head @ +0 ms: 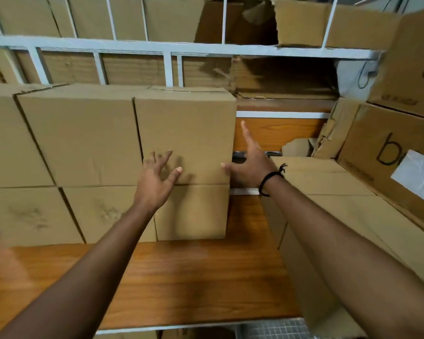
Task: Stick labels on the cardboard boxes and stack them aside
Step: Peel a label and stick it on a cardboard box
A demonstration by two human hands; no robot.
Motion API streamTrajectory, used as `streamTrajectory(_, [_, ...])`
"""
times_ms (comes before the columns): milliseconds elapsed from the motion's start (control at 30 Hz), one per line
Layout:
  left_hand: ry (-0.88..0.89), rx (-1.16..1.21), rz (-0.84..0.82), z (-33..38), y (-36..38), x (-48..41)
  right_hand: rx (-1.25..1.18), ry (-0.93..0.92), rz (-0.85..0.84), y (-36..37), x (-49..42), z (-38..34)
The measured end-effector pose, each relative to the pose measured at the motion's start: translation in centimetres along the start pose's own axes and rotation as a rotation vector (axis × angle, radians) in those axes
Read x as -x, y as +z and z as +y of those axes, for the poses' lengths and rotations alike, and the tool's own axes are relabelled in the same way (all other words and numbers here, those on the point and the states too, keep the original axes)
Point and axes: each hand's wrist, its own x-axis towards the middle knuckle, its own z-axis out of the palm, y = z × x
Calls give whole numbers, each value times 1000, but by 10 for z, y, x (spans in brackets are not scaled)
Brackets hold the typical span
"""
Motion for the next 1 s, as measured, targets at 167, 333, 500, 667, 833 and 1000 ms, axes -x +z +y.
streamTrajectory(167, [213, -220, 78, -16, -10, -42, -70, 10, 186, 5, -44, -28])
streamTrajectory(333, [224, -355, 46, -11, -3, -73, -34, -2, 220, 8, -74, -45])
streamTrajectory(500, [219, -358, 45, -11, 13, -78, -63, -6, 231, 19, -88, -45])
streamTrajectory(667, [263, -342, 44, -9, 15, -77, -46, -21, 273, 9, -92, -33])
streamTrajectory(833, [313, -124, 186, -11, 11, -78, -53, -48, 292, -13, -85, -12])
streamTrajectory(1000, [223, 75, 128, 9, 3, -88, -58, -105, 261, -25, -82, -1])
